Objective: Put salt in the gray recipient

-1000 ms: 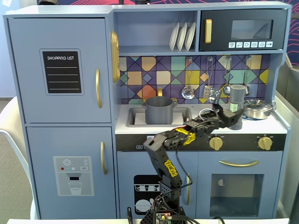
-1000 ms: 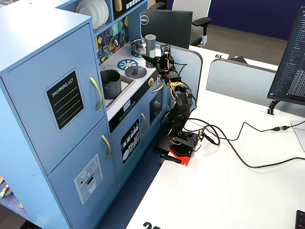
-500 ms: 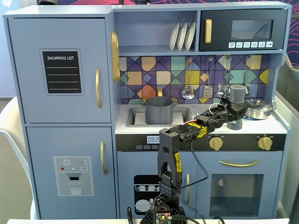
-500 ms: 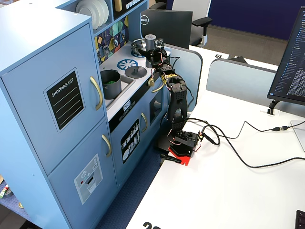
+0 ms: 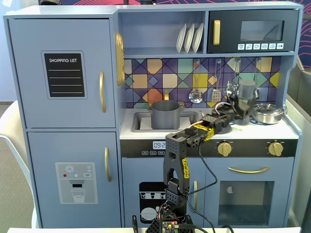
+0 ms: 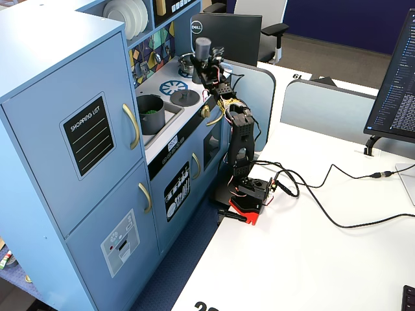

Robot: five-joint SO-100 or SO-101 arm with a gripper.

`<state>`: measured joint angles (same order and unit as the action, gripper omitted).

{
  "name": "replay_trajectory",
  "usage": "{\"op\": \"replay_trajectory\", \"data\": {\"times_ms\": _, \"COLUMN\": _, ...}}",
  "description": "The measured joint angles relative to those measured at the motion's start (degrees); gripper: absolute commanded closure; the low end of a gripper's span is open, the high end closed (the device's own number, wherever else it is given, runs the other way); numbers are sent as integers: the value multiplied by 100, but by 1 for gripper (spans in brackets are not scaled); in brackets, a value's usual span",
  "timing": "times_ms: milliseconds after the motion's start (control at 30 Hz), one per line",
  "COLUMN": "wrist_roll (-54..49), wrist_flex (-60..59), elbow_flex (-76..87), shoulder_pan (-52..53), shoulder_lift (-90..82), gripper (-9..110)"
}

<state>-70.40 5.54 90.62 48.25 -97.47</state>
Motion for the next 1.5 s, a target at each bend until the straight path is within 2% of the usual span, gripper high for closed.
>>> {"op": "replay_trajectory", "data": {"times_ms": 400, "wrist_roll": 4535, "wrist_flex": -1661, "elbow_flex": -97, "shoulder_pan": -1995, "shoulder_lift": -1600, "gripper": 101}}
{"op": "replay_trajectory", "data": {"times_ms": 667, "wrist_roll": 8077, "wrist_flex": -2619, "elbow_flex": -650, "shoulder_pan": -3806, "shoulder_lift": -1705, "gripper": 101}}
{"op": "replay_trajectory", "data": {"times_ms": 933, "wrist_roll": 10907, "wrist_flex": -3410, "elbow_flex": -1406, "shoulder_pan": -4632, "shoulder_lift": -1354, "gripper": 101}}
{"op": "replay_trajectory", "data": {"times_ms": 1200, "wrist_roll": 11812, "wrist_flex": -3665, "elbow_flex": -1749, "shoulder_pan": -5054, "shoulder_lift": -1090, "gripper": 101}}
{"op": "replay_trajectory", "data": {"times_ms": 1400, "wrist_roll": 12410, "wrist_flex": -5616, "elbow_flex": -2689, "shoulder_pan": -4852, "shoulder_lift": -615, "gripper": 101}}
{"op": "replay_trajectory", "data": {"times_ms": 1500, "wrist_roll": 12480, "wrist_flex": -5889, "elbow_flex": -2707, "shoulder_pan": -4834, "shoulder_lift": -606, "gripper": 101}}
